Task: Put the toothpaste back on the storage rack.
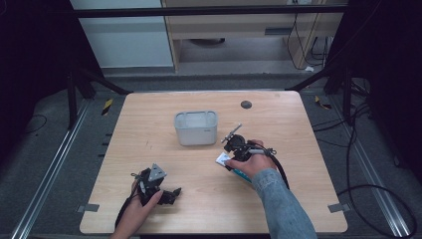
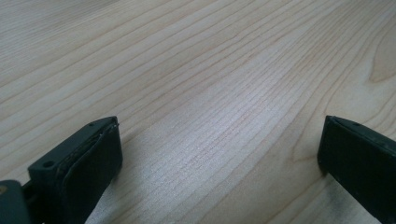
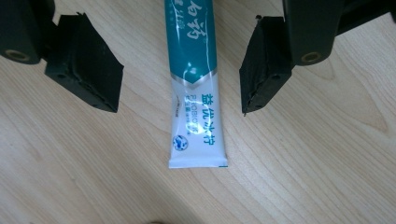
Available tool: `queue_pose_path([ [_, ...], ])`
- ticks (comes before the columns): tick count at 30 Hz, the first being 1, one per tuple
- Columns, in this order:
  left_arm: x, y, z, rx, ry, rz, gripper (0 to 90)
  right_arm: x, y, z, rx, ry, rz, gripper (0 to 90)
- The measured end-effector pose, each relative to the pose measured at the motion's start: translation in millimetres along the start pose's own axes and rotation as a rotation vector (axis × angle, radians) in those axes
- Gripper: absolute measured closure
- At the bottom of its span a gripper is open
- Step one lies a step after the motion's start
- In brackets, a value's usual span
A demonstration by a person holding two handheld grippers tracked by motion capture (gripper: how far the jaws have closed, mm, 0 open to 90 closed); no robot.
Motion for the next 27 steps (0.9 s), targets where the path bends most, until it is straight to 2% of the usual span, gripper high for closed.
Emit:
queue_pose_path([
  [6,0.0,0.0,0.0,0.000,0.000,0.000,0.0,7.4,1.3,-3.3,-0.007,0.009,-0.019,29.7],
  [18,0.0,0.0,0.0,0.000,0.000,0.000,0.0,22.9,-1.0,0.2,0.024,0.015,-0.062,27.6],
  [24,0.0,0.0,0.0,0.000,0.000,0.000,0.0,31.3,-4.8,0.4,0.018,0.027,-0.081,28.6],
  [26,0.0,0.0,0.0,0.001,0.000,0.000,0.0,34.5,-6.5,0.1,0.037,0.026,-0.097,30.7],
  [27,0.0,0.0,0.0,0.000,0.000,0.000,0.0,35.8,-7.0,1.0,0.030,0.028,-0.099,31.7],
])
Point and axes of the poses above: each handheld gripper's, and its own axes: x roughly forward along the jaws, y roughly out of its top, z roughly to its right, the point moved 1 cm from there along x, roughly forward along the jaws, and after that the axes turned 15 degrees about x, right-handed, at the moved point
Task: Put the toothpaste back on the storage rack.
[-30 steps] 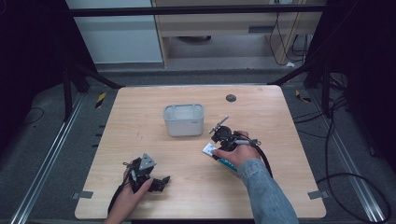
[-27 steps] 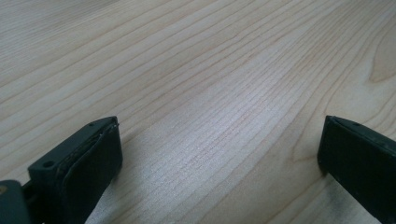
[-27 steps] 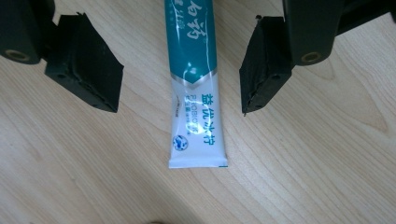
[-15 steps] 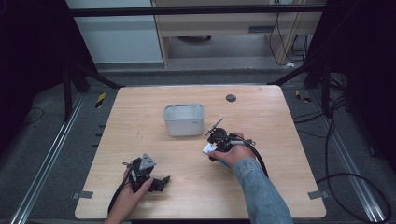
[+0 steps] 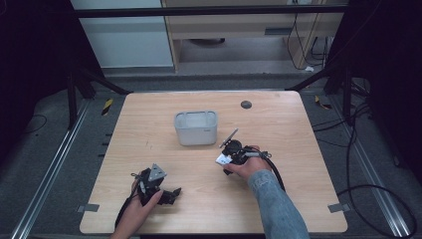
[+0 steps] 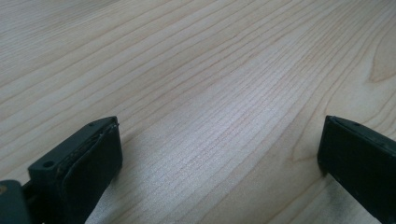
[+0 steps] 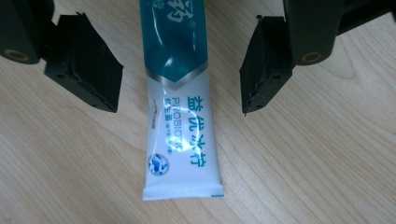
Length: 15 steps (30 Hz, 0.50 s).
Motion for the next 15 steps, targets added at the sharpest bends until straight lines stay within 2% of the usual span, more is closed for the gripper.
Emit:
queue_pose_path([
  [9,0.0,0.0,0.0,0.000,0.000,0.000,0.0,5.1,-1.1,3.4,0.003,0.010,-0.038,42.8],
  [15,0.0,0.0,0.0,0.000,0.000,0.000,0.0,7.9,-1.4,5.3,-0.011,0.010,-0.050,46.4],
])
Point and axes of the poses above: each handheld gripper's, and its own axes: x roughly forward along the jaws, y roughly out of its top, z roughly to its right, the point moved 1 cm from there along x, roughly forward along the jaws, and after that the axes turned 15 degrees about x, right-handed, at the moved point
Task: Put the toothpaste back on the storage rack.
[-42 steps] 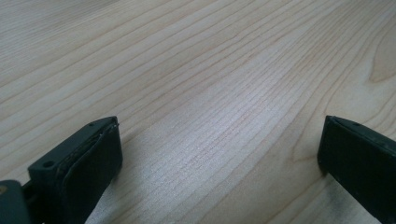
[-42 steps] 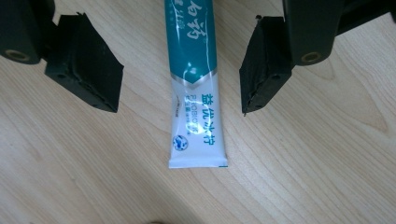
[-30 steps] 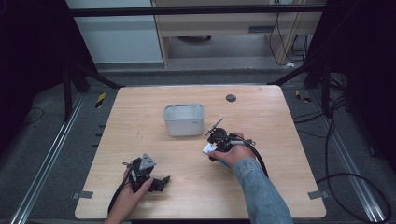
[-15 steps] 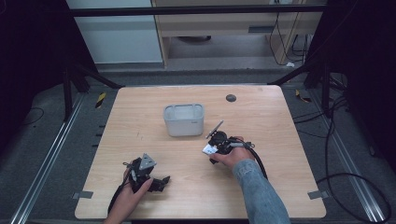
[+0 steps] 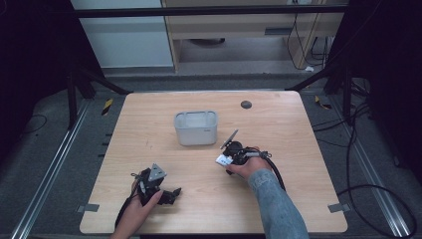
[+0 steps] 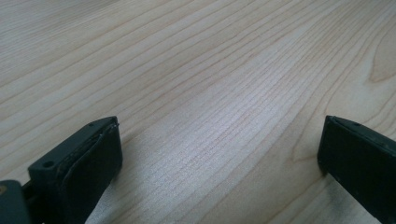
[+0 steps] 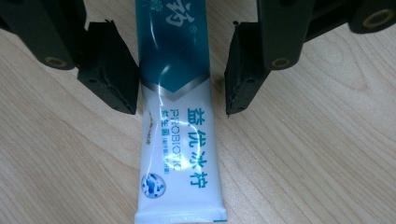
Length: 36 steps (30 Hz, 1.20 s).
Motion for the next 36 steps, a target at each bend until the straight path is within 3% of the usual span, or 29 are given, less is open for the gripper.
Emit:
queue_pose_path([
  [8,0.0,0.0,0.0,0.000,0.000,0.000,0.0,1.0,0.8,-0.4,0.021,0.008,-0.015,49.8],
  [19,0.0,0.0,0.0,0.000,0.000,0.000,0.0,0.6,1.0,3.3,0.003,0.008,-0.008,56.0],
  [24,0.0,0.0,0.0,0.000,0.000,0.000,0.0,0.0,1.1,2.3,0.023,0.004,-0.014,57.7],
  [36,0.0,0.0,0.0,0.000,0.000,0.000,0.0,-1.4,1.3,4.5,0.034,0.007,-0.023,68.2],
])
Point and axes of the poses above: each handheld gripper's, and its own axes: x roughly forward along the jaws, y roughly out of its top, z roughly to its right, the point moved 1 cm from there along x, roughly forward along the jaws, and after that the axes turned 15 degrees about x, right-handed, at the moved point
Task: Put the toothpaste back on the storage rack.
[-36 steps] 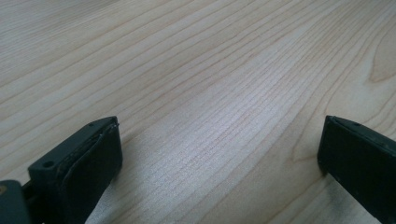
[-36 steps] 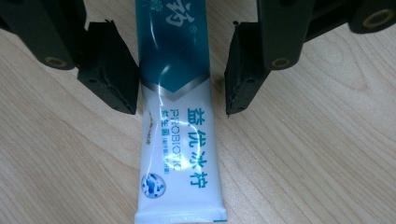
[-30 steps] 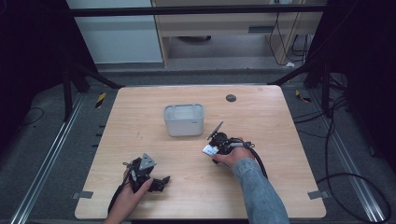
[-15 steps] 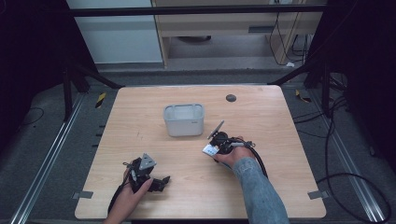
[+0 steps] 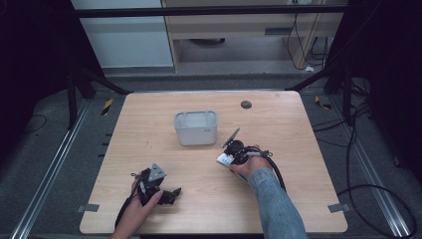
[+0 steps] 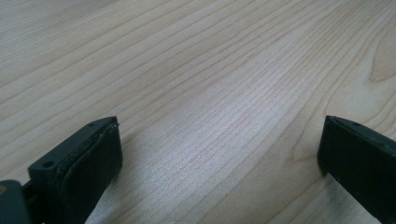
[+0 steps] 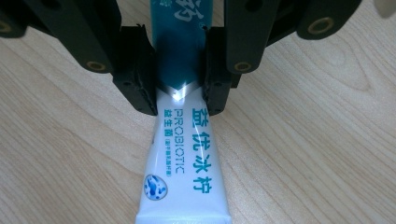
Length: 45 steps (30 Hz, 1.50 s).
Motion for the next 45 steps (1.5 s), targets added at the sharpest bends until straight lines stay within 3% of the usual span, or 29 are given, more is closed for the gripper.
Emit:
queue_pose_path([
  [3,0.0,0.0,-0.1,0.000,-0.001,0.000,0.0,-0.1,-0.8,0.2,-0.011,-0.009,0.009,70.5],
  [11,0.0,0.0,0.0,0.000,0.000,0.000,0.0,-5.9,-3.8,-1.1,0.023,-0.011,0.051,79.1],
  [12,0.0,0.0,0.0,0.000,0.000,0.000,0.0,-7.1,-4.3,-2.0,0.047,-0.012,0.052,79.3],
  [25,0.0,0.0,0.0,0.000,0.000,0.000,0.0,-18.6,-15.8,4.7,0.063,-0.015,0.092,80.1],
  [38,0.0,0.0,0.0,-0.001,0.000,0.000,0.0,-57.0,-32.5,27.5,0.137,-0.006,0.205,80.3],
  [45,0.0,0.0,0.0,0.000,0.000,0.000,0.0,-85.8,-46.4,39.5,0.187,0.040,0.340,80.3],
])
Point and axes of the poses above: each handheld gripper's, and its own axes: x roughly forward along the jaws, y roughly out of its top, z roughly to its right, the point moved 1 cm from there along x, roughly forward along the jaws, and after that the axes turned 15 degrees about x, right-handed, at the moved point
